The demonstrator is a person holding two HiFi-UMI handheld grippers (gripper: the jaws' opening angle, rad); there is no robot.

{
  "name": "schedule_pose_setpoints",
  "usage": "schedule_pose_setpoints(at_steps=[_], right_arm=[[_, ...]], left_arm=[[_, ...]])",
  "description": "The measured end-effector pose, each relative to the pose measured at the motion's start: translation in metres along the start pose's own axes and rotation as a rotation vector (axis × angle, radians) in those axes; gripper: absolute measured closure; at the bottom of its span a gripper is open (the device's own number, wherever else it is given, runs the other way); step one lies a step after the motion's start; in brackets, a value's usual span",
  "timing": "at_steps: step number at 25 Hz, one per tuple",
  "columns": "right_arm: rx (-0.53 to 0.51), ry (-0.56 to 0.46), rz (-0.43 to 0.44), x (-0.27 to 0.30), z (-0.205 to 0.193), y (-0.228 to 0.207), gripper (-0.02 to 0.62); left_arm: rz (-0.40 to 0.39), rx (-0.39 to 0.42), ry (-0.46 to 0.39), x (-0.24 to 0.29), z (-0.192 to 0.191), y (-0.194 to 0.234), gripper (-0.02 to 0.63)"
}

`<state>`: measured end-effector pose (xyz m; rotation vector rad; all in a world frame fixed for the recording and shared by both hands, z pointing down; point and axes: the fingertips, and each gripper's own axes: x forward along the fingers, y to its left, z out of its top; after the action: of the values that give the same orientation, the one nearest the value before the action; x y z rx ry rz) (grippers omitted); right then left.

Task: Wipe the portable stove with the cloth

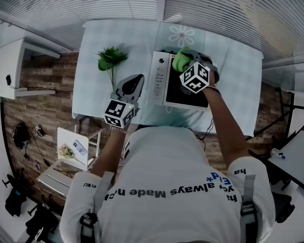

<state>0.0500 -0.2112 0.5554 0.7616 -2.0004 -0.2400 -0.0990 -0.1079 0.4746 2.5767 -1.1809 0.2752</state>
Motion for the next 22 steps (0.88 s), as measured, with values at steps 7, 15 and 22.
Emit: schedule_pose_setpoints(at_steps=[7,15,22], right_arm=[[-0.094,0.015,0.127,0.025,0.007,0.075,0.572],[-0.103,0.054,0.130,0.032,0.001,0.086,0.572],[-0.029,0.031,0.133,0.019,-0.003,0.099,0.572]], left_arm=[[-0.004,-0.001,0.002,-0.003,-0.001,-0.002,0.594],[-0.006,-0.005,0.004,-0.008,-0.005,-0.001,0.594],[-0.019,-0.001,0.002,-0.012,-0.005,-0.004,0.594]])
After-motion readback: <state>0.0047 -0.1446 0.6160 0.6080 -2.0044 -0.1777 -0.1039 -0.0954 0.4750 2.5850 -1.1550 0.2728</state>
